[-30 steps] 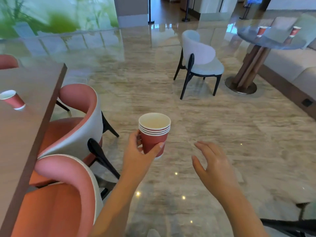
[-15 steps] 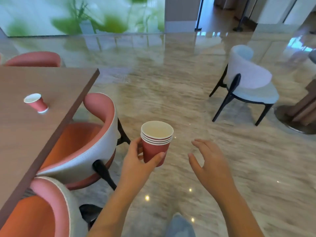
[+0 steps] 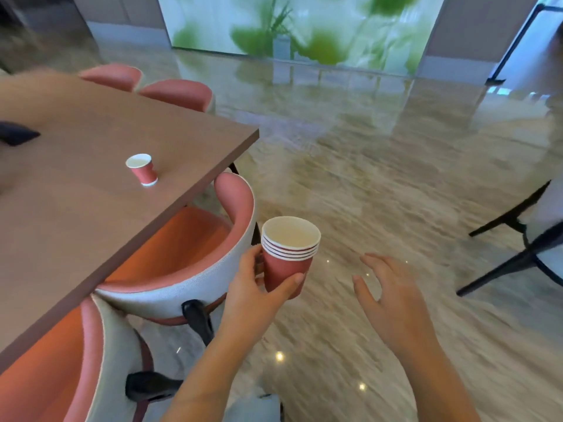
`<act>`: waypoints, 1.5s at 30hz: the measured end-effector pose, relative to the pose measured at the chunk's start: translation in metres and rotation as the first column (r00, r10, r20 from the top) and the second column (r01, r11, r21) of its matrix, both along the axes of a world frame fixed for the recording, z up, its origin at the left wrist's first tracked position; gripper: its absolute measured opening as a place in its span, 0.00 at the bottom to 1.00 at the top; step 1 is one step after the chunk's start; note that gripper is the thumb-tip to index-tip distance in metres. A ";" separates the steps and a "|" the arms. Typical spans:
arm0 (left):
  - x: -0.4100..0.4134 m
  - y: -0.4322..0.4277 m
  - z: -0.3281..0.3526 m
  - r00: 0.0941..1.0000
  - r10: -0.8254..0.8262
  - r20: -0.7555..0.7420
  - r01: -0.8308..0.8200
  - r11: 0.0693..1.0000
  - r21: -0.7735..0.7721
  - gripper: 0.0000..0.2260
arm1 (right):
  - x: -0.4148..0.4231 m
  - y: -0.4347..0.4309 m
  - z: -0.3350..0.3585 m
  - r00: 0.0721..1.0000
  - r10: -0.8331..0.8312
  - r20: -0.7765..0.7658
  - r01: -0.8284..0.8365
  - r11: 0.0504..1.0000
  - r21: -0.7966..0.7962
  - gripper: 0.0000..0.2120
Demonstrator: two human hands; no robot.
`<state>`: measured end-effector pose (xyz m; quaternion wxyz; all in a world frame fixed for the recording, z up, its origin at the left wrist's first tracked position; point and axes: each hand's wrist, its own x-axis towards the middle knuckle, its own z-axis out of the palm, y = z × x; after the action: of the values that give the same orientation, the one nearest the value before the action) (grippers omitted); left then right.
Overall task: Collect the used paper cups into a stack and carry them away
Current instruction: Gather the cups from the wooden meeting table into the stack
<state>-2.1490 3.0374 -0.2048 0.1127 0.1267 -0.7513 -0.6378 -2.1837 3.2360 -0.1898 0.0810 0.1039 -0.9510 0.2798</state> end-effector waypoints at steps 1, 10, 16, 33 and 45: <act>-0.007 -0.006 0.000 1.000 0.030 -0.004 -0.030 1.000 -0.007 0.24 | -0.012 -0.006 -0.001 1.000 0.024 0.009 -0.024 1.000 -0.007 0.16; -0.084 -0.084 -0.011 0.959 0.282 -0.014 -0.282 0.955 -0.088 0.27 | -0.120 -0.087 -0.011 0.969 0.244 0.042 -0.244 0.970 -0.014 0.18; -0.148 -0.157 -0.013 0.909 0.417 0.010 -0.417 0.909 -0.019 0.23 | -0.209 -0.166 0.002 0.924 0.381 -0.014 -0.381 0.924 -0.002 0.17; -0.238 -0.232 -0.017 0.757 0.653 0.005 -0.653 0.757 0.008 0.21 | -0.352 -0.300 -0.013 0.757 0.652 -0.055 -0.654 0.756 -0.029 0.16; -0.282 -0.266 -0.011 0.541 0.841 0.024 -0.838 0.541 -0.065 0.23 | -0.436 -0.394 -0.012 0.527 0.840 -0.129 -0.849 0.526 -0.041 0.15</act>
<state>-2.4308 2.7714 -0.2155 0.3872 0.4847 -0.6161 -0.4853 -2.6201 2.8419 -0.2017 -0.0155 0.5601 -0.7616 0.3255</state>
